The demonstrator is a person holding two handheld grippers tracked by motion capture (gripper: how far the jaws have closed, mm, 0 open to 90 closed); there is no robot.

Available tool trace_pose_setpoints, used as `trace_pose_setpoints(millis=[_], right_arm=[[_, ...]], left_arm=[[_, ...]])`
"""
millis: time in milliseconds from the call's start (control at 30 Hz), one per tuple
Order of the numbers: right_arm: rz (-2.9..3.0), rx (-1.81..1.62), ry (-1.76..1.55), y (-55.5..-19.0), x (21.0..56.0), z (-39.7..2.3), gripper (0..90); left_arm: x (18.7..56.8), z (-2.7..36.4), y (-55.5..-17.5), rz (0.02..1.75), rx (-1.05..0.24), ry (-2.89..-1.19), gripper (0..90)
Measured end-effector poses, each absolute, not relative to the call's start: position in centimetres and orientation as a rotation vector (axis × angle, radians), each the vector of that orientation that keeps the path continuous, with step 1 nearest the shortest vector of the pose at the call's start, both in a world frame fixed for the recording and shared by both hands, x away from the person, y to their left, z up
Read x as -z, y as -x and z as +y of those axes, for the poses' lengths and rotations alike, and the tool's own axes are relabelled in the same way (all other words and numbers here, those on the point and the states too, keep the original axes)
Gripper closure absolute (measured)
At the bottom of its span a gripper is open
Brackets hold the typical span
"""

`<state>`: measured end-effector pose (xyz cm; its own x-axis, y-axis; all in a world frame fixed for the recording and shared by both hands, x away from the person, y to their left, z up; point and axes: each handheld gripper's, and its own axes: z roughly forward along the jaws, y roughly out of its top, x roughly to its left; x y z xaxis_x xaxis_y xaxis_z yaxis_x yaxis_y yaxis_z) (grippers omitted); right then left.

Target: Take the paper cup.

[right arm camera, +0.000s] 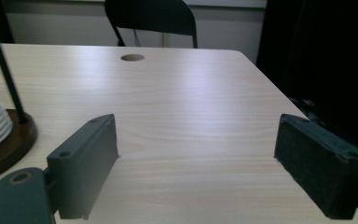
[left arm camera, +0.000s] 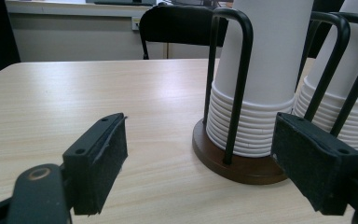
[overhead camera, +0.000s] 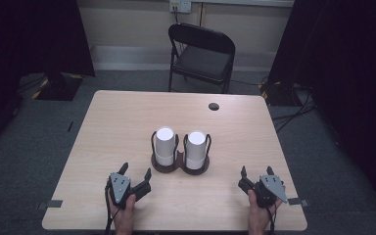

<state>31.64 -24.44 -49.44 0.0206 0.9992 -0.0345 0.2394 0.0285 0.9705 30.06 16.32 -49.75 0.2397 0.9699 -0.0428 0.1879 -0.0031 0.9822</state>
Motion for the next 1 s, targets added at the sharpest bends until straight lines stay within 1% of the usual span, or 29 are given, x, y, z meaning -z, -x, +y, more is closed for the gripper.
trace_pose_setpoints(millis=[167, 300, 367, 400, 433, 467, 567, 633, 700, 733, 833, 900, 1000], right_arm=[[1.407, -1.129, -1.365, -31.5, 49.4, -24.9, 13.3], [1.428, -1.124, -1.371, -31.4, 49.4, -24.8, 16.2], [1.449, -1.102, -1.381, -31.6, 49.4, -24.7, 16.2], [1.454, -1.109, -1.389, -31.7, 49.4, -24.7, 17.8], [1.463, -1.12, -1.396, -31.7, 49.4, -24.8, 22.3], [1.464, -1.136, -1.396, -31.7, 49.4, -24.9, 24.7], [1.474, -1.15, -1.398, -31.7, 49.4, -24.9, 25.2], [1.493, -1.161, -1.392, -31.7, 49.2, -24.7, 23.9], [1.508, -1.176, -1.382, -31.6, 49.0, -24.4, 24.7], [1.522, -1.199, -1.364, -31.5, 48.7, -24.0, 27.4], [1.564, -1.265, -1.327, -31.5, 48.1, -23.1, 29.0], [1.578, -1.29, -1.292, -31.4, 47.9, -22.6, 32.2], [1.586, -1.32, -1.27, -31.4, 47.6, -22.0, 30.5]], left_arm=[[49.8, 16.3, -30.0, 1.155, -0.914, -1.433, 18.5], [49.8, 16.3, -29.9, 1.151, -0.919, -1.427, 18.4], [49.8, 16.3, -29.9, 1.156, -0.92, -1.417, 17.8], [49.8, 16.4, -29.9, 1.156, -0.917, -1.404, 16.4], [49.8, 16.5, -29.9, 1.156, -0.916, -1.406, 15.9], [49.8, 16.5, -29.9, 1.155, -0.909, -1.4, 16.1], [49.8, 16.5, -29.9, 1.161, -0.913, -1.407, 16.1], [49.8, 16.4, -30.0, 1.161, -0.911, -1.42, 16.1], [49.8, 16.4, -30.0, 1.162, -0.91, -1.414, 16.1], [49.8, 16.4, -30.0, 1.163, -0.909, -1.415, 16.1], [49.8, 16.4, -30.0, 1.161, -0.912, -1.419, 16.1], [49.8, 16.4, -30.0, 1.16, -0.91, -1.419, 16.1], [49.8, 16.4, -30.0, 1.157, -0.907, -1.419, 16.1]])
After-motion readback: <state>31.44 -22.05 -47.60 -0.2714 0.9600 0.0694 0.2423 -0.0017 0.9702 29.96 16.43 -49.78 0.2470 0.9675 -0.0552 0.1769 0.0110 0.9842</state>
